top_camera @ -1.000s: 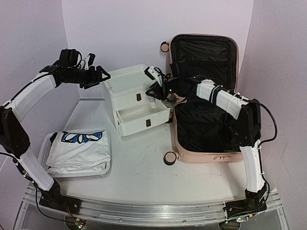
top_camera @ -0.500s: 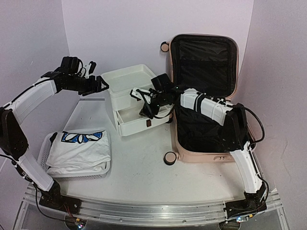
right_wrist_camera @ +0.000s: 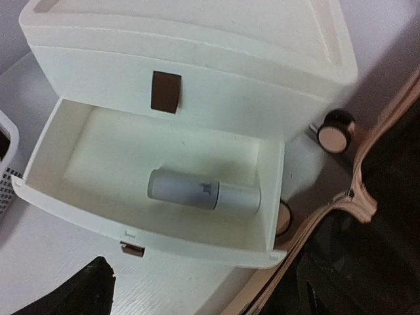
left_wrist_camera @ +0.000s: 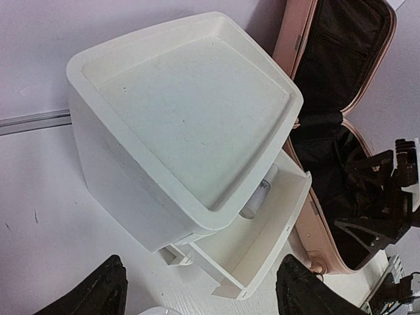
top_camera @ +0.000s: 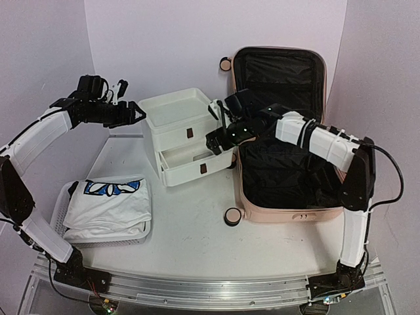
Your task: Open, take out, and arrange the luggage
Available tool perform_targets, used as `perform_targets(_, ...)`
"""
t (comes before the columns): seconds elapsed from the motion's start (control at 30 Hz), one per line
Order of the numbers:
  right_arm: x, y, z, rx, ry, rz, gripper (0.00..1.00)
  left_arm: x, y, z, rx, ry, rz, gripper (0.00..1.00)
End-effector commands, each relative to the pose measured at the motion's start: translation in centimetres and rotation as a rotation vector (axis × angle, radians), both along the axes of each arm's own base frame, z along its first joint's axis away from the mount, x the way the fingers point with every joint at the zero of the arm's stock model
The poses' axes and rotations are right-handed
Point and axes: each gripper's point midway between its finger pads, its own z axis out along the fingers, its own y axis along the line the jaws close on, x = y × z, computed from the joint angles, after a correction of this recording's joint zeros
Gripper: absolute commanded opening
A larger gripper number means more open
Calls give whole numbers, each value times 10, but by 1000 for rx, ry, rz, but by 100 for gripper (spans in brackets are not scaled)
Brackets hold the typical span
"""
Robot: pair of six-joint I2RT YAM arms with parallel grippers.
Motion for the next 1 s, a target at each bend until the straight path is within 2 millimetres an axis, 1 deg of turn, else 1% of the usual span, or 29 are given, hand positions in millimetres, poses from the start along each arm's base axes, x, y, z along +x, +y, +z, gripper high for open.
perform_targets(0.0, -38, -16, -8, 214, 257, -189, 98, 1, 2, 17, -12, -68, -1, 79)
perform_targets(0.07, -54, -17, -18, 227, 322, -163, 98, 2, 0, 14, -21, -55, -6, 78)
perform_targets(0.13, -64, -15, -24, 242, 360, -131, 98, 2, -2, 12, -35, -41, -15, 78)
perform_targets(0.23, -65, -11, -40, 248, 389, -137, 98, 2, -6, 9, -56, -25, -29, 78)
perform_targets(0.3, -65, -3, -50, 256, 412, -121, 98, 2, -6, 10, -62, -25, -30, 78)
perform_targets(0.43, -54, 9, -69, 274, 419, -128, 98, 0, -5, 13, -58, -35, -24, 78)
perform_targets(0.5, -45, 17, -77, 274, 413, -134, 98, -1, -4, 16, -62, -43, -25, 78)
perform_targets(0.53, -39, 22, -77, 282, 408, -137, 98, -2, -5, 18, -66, -45, -28, 78)
perform_targets(0.57, -35, 26, -82, 281, 411, -141, 98, -3, -4, 18, -66, -47, -28, 78)
perform_targets(0.67, -22, 32, -93, 279, 395, -172, 98, -2, -2, 18, -58, -52, -19, 78)
perform_targets(0.8, -5, 43, -90, 323, 325, -179, 98, -4, -4, 20, -69, -53, -27, 78)
perform_targets(0.97, 18, 51, -81, 378, 202, -242, 98, -2, 0, 20, -83, -44, -19, 77)
